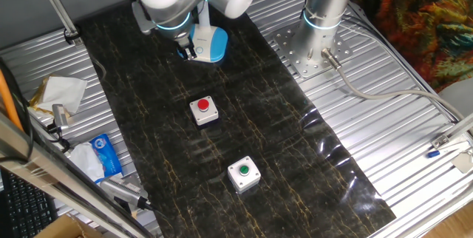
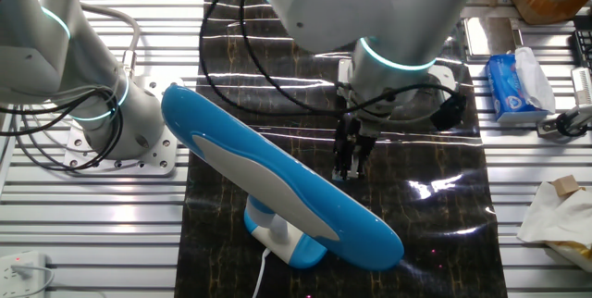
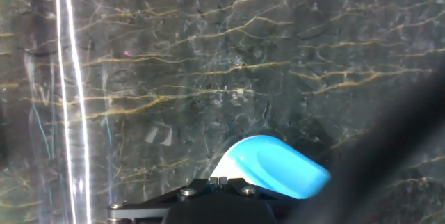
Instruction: Turn on the desk lamp by pressing the button
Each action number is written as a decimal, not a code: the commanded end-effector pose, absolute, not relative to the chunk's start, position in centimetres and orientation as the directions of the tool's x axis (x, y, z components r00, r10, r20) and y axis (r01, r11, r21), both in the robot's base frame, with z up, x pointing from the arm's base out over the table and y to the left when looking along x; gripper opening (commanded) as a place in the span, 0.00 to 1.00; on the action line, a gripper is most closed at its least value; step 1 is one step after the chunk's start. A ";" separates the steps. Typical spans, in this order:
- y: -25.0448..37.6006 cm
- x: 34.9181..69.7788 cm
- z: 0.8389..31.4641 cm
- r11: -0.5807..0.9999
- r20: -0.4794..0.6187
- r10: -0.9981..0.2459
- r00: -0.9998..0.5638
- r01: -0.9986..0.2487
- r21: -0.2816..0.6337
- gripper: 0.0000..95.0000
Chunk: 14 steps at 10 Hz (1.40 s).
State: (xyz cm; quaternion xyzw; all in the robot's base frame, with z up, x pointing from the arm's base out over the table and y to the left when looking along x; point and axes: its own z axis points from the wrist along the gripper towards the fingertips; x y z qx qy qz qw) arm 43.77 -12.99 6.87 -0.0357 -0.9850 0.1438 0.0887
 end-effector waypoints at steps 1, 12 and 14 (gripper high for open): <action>-13.1 43.8 6.6 0.954 0.174 0.124 -0.977 0.070 -0.290 0.00; -13.8 42.9 5.2 0.955 0.171 0.275 -0.946 0.249 -0.158 0.60; -13.8 42.8 5.1 0.956 0.171 0.275 -0.946 0.249 -0.156 0.60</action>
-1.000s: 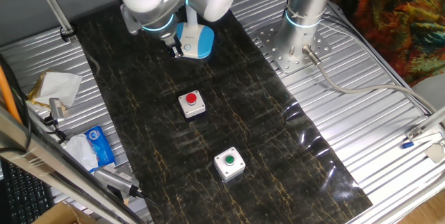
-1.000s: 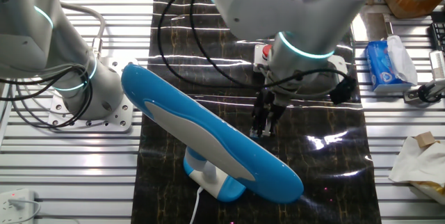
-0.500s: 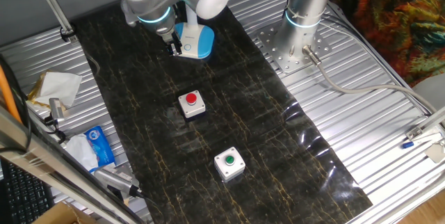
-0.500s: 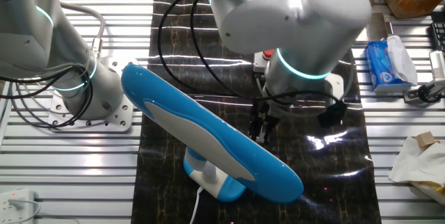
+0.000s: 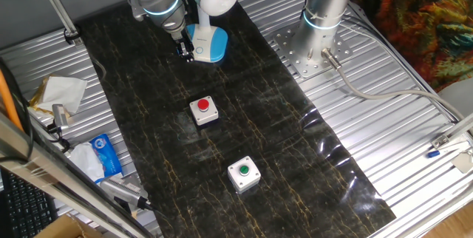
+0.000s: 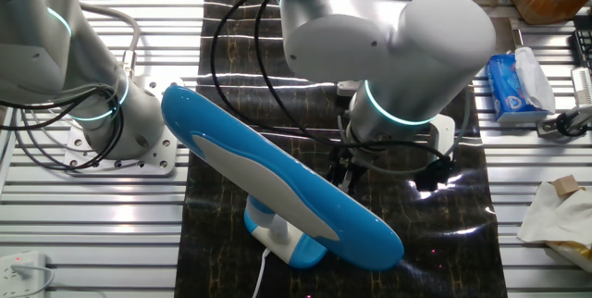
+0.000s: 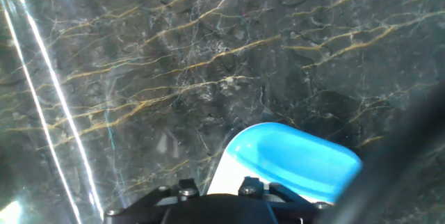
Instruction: Turn on the desk lamp by pressing the button
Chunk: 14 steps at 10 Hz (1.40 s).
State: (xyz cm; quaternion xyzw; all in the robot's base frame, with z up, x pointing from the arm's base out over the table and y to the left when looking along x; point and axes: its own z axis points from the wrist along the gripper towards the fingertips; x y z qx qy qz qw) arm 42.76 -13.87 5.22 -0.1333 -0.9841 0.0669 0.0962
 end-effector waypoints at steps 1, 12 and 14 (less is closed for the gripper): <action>-13.8 42.7 5.1 0.956 0.170 0.274 -0.947 0.250 -0.153 0.40; -13.1 43.1 4.9 0.961 0.181 0.268 -0.946 0.249 -0.121 0.40; -13.1 43.1 4.9 0.961 0.181 0.268 -0.946 0.249 -0.121 0.40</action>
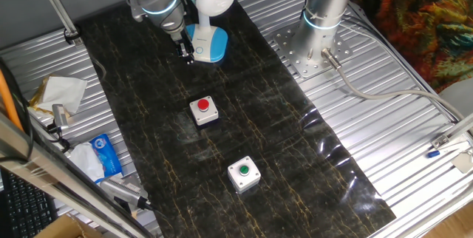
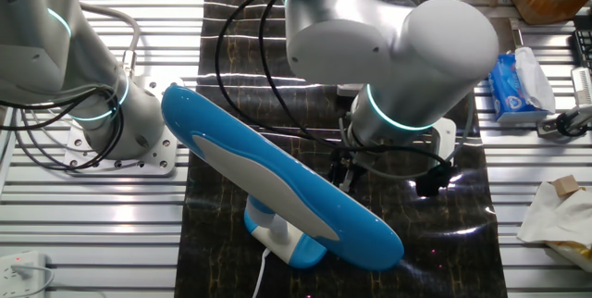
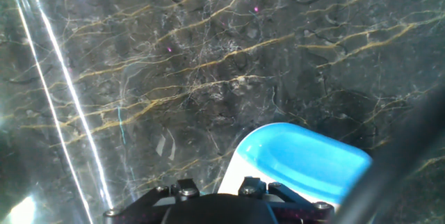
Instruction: Turn on the desk lamp by pressing the button
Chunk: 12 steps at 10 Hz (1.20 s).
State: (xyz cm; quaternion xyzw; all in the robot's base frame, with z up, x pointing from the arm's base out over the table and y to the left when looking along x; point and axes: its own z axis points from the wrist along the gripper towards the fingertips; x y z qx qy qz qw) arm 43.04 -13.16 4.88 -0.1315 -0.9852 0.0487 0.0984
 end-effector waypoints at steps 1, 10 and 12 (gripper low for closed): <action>-13.1 43.1 4.9 0.962 0.183 0.265 -0.947 0.247 -0.113 0.40; -13.2 43.1 4.9 -0.121 0.060 -0.992 0.114 -0.985 -0.126 0.20; -13.1 43.1 5.0 -0.415 0.105 -0.910 0.402 -0.892 -0.179 0.20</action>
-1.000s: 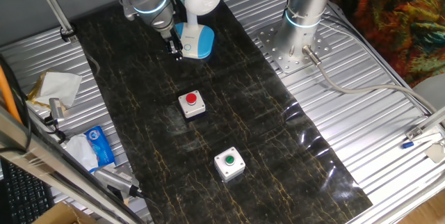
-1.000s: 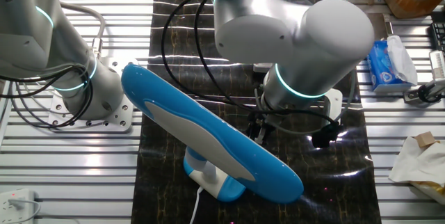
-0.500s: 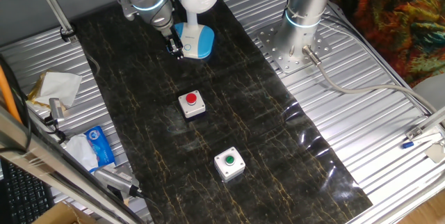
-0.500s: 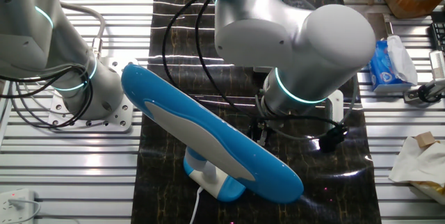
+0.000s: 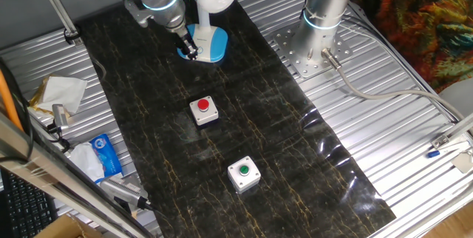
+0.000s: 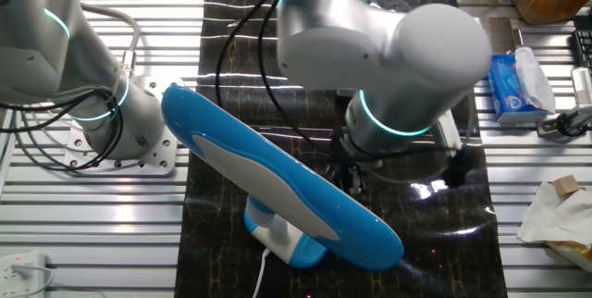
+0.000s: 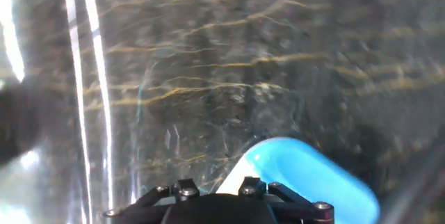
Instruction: Turn on the desk lamp by pressing the button
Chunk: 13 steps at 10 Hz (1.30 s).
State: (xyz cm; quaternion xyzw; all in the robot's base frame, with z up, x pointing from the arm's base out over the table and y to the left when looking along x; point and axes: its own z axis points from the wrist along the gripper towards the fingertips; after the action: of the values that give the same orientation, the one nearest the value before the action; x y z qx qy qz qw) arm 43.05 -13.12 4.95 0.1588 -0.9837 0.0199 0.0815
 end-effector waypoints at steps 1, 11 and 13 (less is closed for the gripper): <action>-13.1 43.1 5.0 -0.532 0.106 -0.847 0.522 -0.824 -0.193 0.40; -13.2 43.1 5.0 -0.803 0.150 -0.593 0.791 -0.567 -0.183 0.40; -13.2 43.1 5.0 -0.797 0.151 -0.601 0.785 -0.574 -0.188 0.40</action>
State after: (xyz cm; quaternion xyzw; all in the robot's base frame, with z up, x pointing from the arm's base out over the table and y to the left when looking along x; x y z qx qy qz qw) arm 43.01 -13.23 5.03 0.7747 -0.6261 0.0865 -0.0172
